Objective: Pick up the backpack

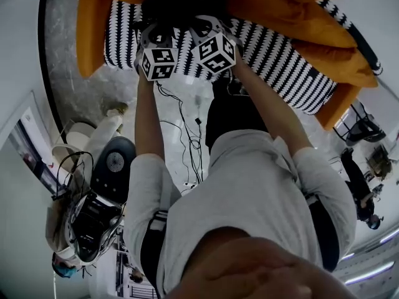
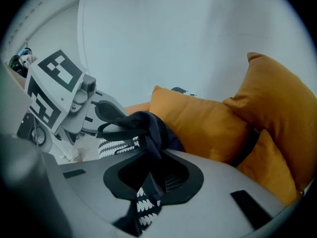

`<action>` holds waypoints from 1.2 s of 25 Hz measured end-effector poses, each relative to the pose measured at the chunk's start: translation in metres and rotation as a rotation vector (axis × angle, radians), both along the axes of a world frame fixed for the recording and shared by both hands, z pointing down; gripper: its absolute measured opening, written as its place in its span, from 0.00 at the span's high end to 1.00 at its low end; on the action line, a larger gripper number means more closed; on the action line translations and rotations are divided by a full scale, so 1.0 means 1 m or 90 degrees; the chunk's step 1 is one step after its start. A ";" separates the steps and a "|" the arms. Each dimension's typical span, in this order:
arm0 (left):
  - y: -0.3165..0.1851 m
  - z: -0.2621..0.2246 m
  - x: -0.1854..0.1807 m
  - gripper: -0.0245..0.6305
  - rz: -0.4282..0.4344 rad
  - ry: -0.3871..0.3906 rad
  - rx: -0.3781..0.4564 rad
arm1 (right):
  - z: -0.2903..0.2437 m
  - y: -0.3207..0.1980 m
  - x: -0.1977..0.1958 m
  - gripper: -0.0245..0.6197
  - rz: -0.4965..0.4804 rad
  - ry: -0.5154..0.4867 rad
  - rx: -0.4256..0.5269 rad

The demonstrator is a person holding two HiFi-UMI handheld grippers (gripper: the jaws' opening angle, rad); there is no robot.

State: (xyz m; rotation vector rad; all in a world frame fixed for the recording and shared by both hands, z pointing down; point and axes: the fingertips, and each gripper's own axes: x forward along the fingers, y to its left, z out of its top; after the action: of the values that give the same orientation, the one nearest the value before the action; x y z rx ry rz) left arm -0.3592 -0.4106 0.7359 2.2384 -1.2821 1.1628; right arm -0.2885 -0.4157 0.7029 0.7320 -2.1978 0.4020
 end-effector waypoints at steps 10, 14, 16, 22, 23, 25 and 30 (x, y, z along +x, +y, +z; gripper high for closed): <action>0.013 -0.028 0.002 0.87 -0.137 0.102 -0.007 | -0.018 0.015 0.004 0.85 0.063 -0.088 0.017; 0.034 -0.049 0.008 0.88 -0.169 0.094 0.012 | -0.035 0.038 0.011 0.85 0.059 -0.108 0.024; 0.046 -0.055 0.010 0.88 -0.181 0.102 0.011 | -0.040 0.048 0.017 0.85 0.056 -0.120 0.023; 0.081 -0.077 0.035 0.88 -0.216 0.134 -0.001 | -0.061 0.077 0.045 0.86 0.061 -0.148 0.021; 0.088 -0.079 0.042 0.88 -0.219 0.138 -0.003 | -0.064 0.082 0.052 0.86 0.066 -0.152 0.019; 0.100 -0.080 0.054 0.88 -0.224 0.146 -0.002 | -0.070 0.089 0.063 0.86 0.077 -0.158 0.018; 0.132 -0.084 0.086 0.88 -0.233 0.179 -0.022 | -0.082 0.113 0.094 0.86 0.070 -0.127 0.038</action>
State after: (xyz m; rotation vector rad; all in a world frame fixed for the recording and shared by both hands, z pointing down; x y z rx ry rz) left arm -0.2736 -0.2786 0.6519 1.9465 -1.4561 0.7052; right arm -0.1940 -0.3025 0.6210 0.8803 -2.3720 0.4843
